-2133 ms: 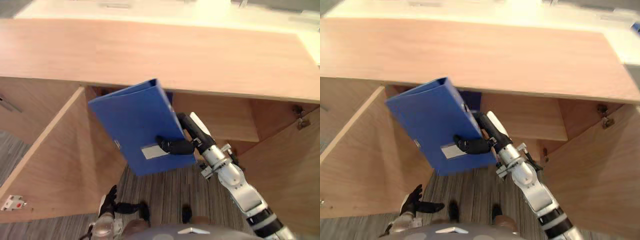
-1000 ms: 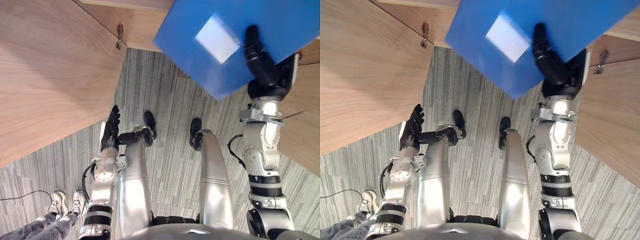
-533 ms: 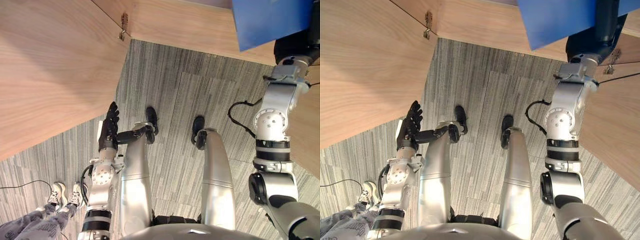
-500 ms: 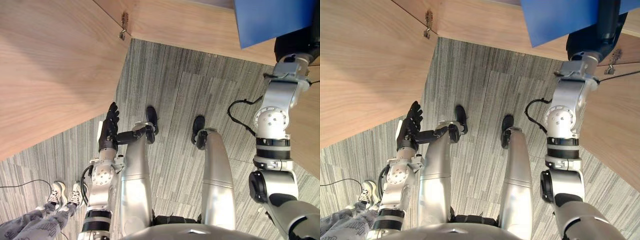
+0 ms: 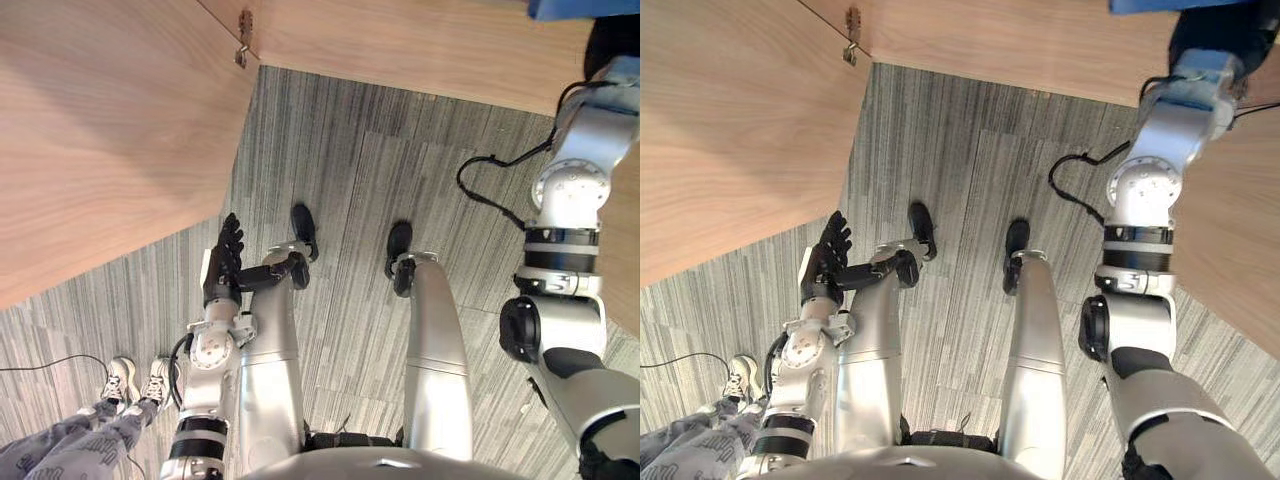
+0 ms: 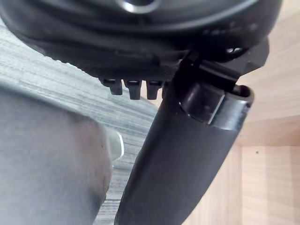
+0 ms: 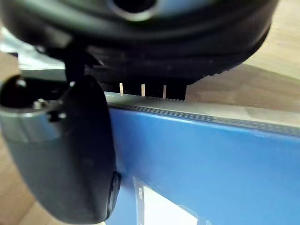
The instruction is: Walk over to the cabinet, pick up the folder, carry it to the office cabinet, place the folder inside the office cabinet, then close the office cabinet door
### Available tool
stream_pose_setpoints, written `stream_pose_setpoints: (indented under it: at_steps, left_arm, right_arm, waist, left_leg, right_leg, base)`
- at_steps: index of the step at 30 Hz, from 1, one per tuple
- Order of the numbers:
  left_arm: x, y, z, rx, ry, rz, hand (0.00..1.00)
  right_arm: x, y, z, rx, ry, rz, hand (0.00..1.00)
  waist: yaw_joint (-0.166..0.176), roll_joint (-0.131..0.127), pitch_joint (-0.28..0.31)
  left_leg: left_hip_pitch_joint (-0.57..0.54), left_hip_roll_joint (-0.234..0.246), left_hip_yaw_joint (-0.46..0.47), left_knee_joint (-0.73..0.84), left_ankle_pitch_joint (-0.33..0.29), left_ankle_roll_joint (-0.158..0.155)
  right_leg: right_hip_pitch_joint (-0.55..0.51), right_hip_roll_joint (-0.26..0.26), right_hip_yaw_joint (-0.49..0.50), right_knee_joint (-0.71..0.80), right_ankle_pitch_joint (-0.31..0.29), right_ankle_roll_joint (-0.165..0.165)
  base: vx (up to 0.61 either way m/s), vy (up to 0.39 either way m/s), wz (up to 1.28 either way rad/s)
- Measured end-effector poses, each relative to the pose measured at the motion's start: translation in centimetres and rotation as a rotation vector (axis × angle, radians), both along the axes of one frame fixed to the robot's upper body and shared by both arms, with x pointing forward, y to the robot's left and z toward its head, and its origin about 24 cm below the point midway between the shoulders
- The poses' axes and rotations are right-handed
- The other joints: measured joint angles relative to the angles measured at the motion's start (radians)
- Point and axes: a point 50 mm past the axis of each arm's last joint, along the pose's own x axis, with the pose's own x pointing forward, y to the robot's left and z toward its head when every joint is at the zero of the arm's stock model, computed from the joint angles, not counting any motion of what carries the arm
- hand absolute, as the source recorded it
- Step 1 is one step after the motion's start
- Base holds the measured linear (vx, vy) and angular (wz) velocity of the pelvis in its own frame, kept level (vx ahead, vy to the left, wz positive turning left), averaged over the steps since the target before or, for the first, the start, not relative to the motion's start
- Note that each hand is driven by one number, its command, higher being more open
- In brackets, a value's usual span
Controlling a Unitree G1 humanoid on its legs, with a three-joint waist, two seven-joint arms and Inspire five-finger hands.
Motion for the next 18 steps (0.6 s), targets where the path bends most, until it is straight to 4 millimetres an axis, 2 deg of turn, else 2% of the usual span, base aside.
stream_pose_setpoints:
  at_steps: [3,10,13,18]
  left_arm:
    - [-0.2,-0.6,-0.5,-0.002,0.022,-0.020,1.00]
    - [-0.2,-0.8,-0.6,-0.001,0.027,-0.023,1.00]
    - [-0.2,-0.8,-0.7,-0.001,0.031,-0.023,1.00]
    - [-0.3,-0.6,-0.9,-0.012,0.041,-0.017,1.00]
  right_arm:
    - [-0.4,-1.3,0.6,0.017,0.020,-0.045,0.00]
    - [-0.3,-2.6,1.7,0.034,0.054,-0.085,0.00]
    - [-0.3,-3.4,2.7,0.003,0.074,-0.101,0.00]
    - [0.1,-3.1,3.5,-0.135,0.146,-0.120,0.00]
  waist:
    - [0.000,0.009,-0.006]
    - [-0.009,0.019,-0.012]
    - [-0.009,0.024,-0.016]
    - [-0.010,0.027,-0.018]
  left_leg:
    - [-0.005,0.002,0.005,-0.014,0.014,0.002]
    - [-0.010,0.003,0.006,-0.030,0.036,0.002]
    - [-0.018,0.006,0.014,-0.050,0.046,0.002]
    - [-0.017,0.022,0.021,-0.064,0.062,0.001]
  right_leg:
    - [-0.006,-0.001,-0.003,-0.010,0.013,-0.004]
    - [-0.015,-0.001,-0.006,-0.016,0.025,-0.011]
    - [-0.030,-0.001,-0.008,-0.032,0.037,-0.009]
    - [-0.032,-0.002,-0.023,-0.045,0.053,-0.010]
  base:
    - [-0.05,0.031,0.03]
    - [-0.03,0.021,0.00]
    - [-0.06,0.036,-0.04]
    - [-0.03,0.021,-0.07]
